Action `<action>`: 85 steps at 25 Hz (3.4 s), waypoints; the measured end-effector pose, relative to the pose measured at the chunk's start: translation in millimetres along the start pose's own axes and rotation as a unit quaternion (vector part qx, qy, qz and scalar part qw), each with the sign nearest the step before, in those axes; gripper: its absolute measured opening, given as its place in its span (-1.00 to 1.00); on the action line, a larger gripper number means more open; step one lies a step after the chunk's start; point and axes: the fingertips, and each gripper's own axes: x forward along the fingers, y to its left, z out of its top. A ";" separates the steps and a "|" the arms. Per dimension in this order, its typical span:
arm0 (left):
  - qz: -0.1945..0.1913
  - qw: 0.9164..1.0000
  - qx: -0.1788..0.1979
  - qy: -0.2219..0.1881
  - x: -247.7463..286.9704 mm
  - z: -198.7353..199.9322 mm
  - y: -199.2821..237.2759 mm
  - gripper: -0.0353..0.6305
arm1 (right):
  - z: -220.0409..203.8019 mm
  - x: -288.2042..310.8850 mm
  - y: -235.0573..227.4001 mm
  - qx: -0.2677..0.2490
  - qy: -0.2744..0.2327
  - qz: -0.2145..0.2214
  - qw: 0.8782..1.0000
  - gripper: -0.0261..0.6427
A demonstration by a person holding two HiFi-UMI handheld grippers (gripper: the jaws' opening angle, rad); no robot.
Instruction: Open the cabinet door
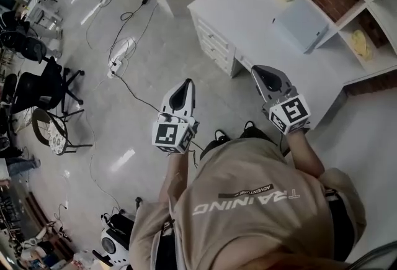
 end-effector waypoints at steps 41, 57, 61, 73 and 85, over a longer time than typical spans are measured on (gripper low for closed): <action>-0.011 0.997 -0.055 0.044 245.6 6.3 150.9 -0.87 | -22.7 242.5 -163.9 0.039 0.035 0.028 0.998 -0.88; -0.165 0.986 -0.026 0.030 314.8 36.1 258.6 -0.87 | 33.1 330.4 -181.0 -0.008 0.013 -0.138 0.990 -0.88; -0.203 0.978 -0.023 0.035 339.5 40.0 252.8 -0.87 | 38.5 317.5 -208.4 0.003 0.009 -0.184 0.983 -0.88; -0.302 0.951 0.030 0.063 440.0 56.7 196.5 -0.87 | 26.5 273.7 -287.9 0.001 -0.014 -0.314 0.949 -0.88; -0.374 0.924 0.041 0.063 516.7 51.4 117.0 -0.87 | 10.3 208.2 -347.0 0.017 -0.032 -0.392 0.919 -0.88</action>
